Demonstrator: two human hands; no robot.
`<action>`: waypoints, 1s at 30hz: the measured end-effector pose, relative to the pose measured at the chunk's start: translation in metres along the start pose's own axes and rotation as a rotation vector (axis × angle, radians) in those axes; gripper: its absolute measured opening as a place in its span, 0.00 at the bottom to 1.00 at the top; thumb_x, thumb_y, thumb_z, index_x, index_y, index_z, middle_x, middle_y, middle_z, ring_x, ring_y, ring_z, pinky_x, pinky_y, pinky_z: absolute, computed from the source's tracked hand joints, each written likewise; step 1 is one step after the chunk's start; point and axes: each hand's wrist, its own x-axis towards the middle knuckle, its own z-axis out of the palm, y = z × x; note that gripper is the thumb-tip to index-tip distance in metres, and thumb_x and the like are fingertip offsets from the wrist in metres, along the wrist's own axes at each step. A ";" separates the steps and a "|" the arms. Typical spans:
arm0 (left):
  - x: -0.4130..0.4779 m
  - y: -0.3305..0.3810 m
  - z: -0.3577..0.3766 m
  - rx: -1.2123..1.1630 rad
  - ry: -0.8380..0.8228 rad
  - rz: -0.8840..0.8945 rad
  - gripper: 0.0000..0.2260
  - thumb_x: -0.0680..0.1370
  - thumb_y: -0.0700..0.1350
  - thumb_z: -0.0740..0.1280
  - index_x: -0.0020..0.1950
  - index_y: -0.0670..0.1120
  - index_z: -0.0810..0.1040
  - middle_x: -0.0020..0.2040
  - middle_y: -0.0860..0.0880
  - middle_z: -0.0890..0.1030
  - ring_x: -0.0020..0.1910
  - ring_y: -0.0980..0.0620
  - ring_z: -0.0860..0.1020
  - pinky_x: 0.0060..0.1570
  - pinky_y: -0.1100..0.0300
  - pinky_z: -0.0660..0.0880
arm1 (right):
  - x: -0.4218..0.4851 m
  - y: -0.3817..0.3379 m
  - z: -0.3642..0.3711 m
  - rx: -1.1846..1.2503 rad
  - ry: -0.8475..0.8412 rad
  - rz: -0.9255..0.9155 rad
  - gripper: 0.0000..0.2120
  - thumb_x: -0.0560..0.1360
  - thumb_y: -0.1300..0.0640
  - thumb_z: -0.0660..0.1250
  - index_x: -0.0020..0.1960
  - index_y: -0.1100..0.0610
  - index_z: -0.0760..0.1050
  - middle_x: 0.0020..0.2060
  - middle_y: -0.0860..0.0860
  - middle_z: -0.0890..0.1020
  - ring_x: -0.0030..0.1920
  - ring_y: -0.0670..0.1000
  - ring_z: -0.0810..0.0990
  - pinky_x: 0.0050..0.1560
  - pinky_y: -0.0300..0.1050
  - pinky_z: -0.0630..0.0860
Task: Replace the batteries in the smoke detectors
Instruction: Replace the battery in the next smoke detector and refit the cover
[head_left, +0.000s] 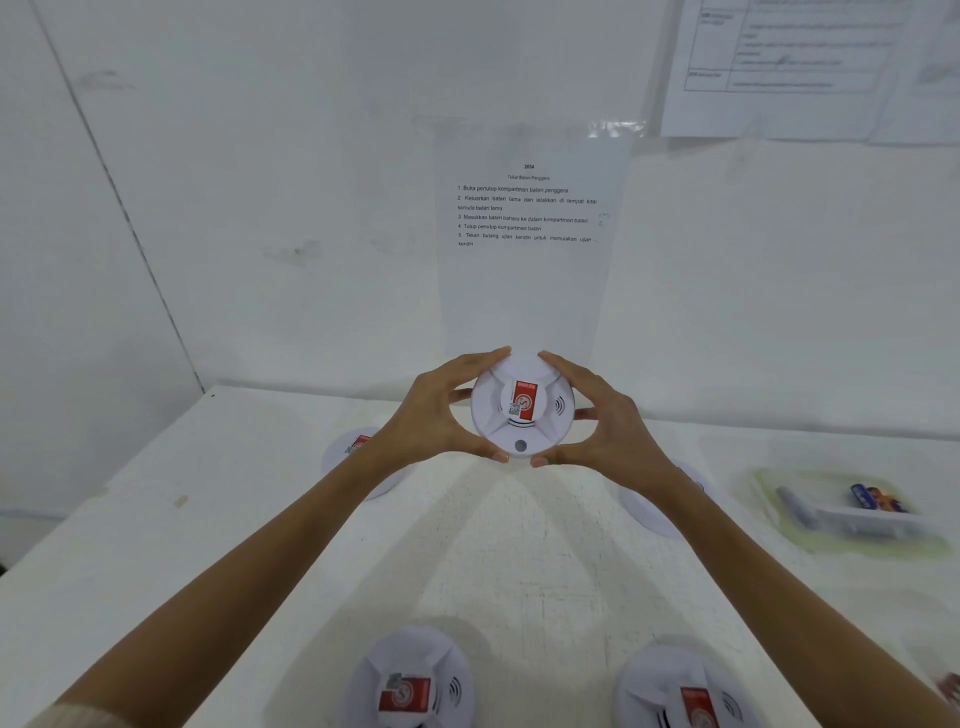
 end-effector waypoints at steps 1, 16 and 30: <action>0.000 0.000 0.000 0.001 -0.004 0.004 0.42 0.57 0.39 0.81 0.67 0.51 0.67 0.64 0.57 0.71 0.63 0.65 0.70 0.57 0.71 0.71 | 0.000 0.000 0.000 -0.005 0.002 -0.001 0.46 0.57 0.57 0.81 0.70 0.48 0.63 0.64 0.46 0.73 0.61 0.45 0.73 0.54 0.36 0.76; 0.003 -0.005 0.002 0.020 -0.004 0.056 0.41 0.58 0.41 0.82 0.67 0.54 0.67 0.65 0.57 0.71 0.63 0.61 0.71 0.58 0.68 0.72 | 0.000 0.005 0.001 -0.030 0.017 0.009 0.45 0.58 0.57 0.81 0.69 0.48 0.63 0.64 0.46 0.72 0.61 0.46 0.72 0.53 0.34 0.75; 0.005 -0.007 0.002 0.033 0.001 0.049 0.41 0.58 0.41 0.82 0.66 0.54 0.67 0.64 0.59 0.71 0.62 0.65 0.71 0.57 0.71 0.71 | 0.000 0.007 0.000 -0.023 0.015 0.011 0.46 0.57 0.57 0.81 0.70 0.48 0.63 0.61 0.42 0.72 0.60 0.43 0.71 0.53 0.31 0.73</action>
